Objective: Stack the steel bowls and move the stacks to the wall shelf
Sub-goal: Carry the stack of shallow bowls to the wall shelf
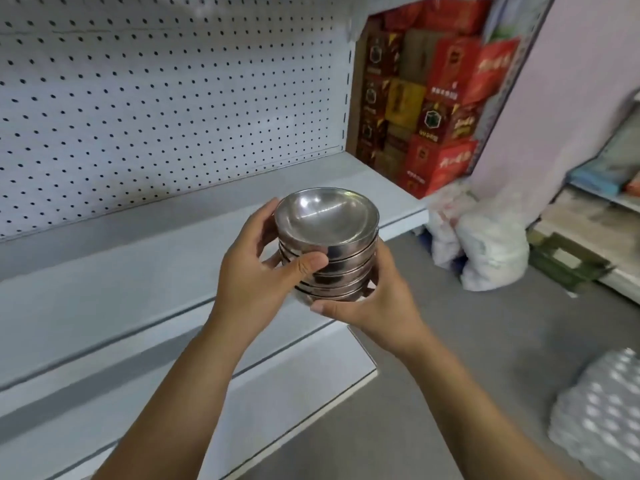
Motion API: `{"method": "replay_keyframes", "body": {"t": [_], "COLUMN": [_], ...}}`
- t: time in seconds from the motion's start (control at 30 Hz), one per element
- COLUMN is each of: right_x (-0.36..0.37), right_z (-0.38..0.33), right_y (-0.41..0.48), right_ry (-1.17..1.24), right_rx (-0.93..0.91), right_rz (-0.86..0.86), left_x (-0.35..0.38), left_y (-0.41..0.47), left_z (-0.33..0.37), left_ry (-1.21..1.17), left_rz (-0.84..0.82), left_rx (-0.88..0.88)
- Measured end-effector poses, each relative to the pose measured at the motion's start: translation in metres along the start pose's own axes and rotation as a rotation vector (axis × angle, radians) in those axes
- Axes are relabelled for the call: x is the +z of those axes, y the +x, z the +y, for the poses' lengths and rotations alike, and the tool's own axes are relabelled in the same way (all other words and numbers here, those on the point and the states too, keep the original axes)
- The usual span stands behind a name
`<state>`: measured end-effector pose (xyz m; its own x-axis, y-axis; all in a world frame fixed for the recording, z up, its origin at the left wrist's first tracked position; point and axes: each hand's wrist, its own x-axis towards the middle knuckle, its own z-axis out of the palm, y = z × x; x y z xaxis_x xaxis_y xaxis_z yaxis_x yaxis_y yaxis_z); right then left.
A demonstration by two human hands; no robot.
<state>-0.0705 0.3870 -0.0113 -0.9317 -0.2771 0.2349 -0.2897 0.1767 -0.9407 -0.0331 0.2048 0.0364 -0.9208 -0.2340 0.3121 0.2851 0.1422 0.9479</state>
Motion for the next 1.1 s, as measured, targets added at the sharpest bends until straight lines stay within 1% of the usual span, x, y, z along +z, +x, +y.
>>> {"method": "replay_keyframes", "body": {"t": [0.27, 0.47, 0.63, 0.83, 0.93, 1.1], "right_x": [-0.147, -0.234, -0.301, -0.392, -0.444, -0.534], "right_z": [0.025, 0.043, 0.065, 0.095, 0.107, 0.126], "right_y": [-0.071, -0.11, -0.128, -0.114, -0.091, -0.043], "right_ry": [-0.039, -0.081, -0.124, -0.181, -0.203, -0.205], "right_rx": [0.088, 0.146, 0.196, 0.237, 0.248, 0.249], "right_rz": [0.222, 0.399, 0.557, 0.689, 0.759, 0.82], "left_x": [0.158, 0.259, 0.349, 0.459, 0.518, 0.618], "left_y": [-0.022, -0.024, -0.013, 0.024, 0.056, 0.122], "left_z": [0.006, 0.01, 0.009, 0.0, 0.001, 0.001], "left_ry": [-0.08, -0.088, -0.169, -0.239, -0.311, -0.338], "left_rz": [-0.21, -0.409, -0.599, -0.749, -0.787, -0.873], "left_rx": [-0.02, -0.005, 0.01, 0.016, 0.014, 0.078]}}
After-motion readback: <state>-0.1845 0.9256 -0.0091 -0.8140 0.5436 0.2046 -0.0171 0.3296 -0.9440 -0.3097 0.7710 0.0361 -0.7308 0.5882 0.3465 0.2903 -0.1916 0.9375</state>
